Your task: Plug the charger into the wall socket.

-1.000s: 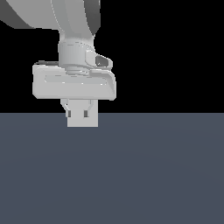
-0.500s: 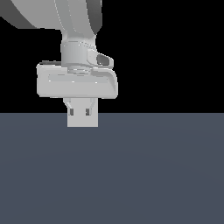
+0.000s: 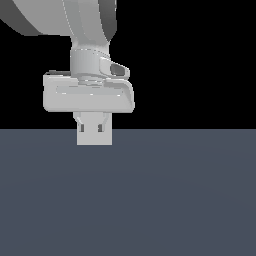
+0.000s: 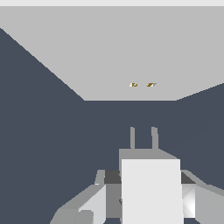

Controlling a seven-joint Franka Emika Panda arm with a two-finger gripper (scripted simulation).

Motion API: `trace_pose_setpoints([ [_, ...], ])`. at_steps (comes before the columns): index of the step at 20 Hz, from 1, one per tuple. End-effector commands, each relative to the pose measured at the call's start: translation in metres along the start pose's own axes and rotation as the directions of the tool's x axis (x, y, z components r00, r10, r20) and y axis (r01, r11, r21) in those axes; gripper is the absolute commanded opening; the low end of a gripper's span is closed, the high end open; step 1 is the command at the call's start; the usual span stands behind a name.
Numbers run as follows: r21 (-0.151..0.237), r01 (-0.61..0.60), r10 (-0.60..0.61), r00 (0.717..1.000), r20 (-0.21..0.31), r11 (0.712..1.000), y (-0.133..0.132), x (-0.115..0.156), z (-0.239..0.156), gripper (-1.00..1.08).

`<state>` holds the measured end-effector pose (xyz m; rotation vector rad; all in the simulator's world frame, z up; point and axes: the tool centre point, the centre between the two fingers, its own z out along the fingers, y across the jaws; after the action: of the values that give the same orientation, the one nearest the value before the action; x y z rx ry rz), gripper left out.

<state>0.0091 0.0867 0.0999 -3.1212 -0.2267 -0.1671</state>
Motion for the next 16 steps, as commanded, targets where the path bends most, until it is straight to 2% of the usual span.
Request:
trace_pose_setpoints([
  [1,0.0,0.0,0.0,1.0,0.0,1.0,0.0,0.005,0.0,-1.0],
  [10,0.0,0.0,0.0,1.0,0.0,1.0,0.0,0.035,0.004,-1.0],
  [16,0.0,0.0,0.0,1.0,0.0,1.0,0.0,0.044,0.005,-1.0],
])
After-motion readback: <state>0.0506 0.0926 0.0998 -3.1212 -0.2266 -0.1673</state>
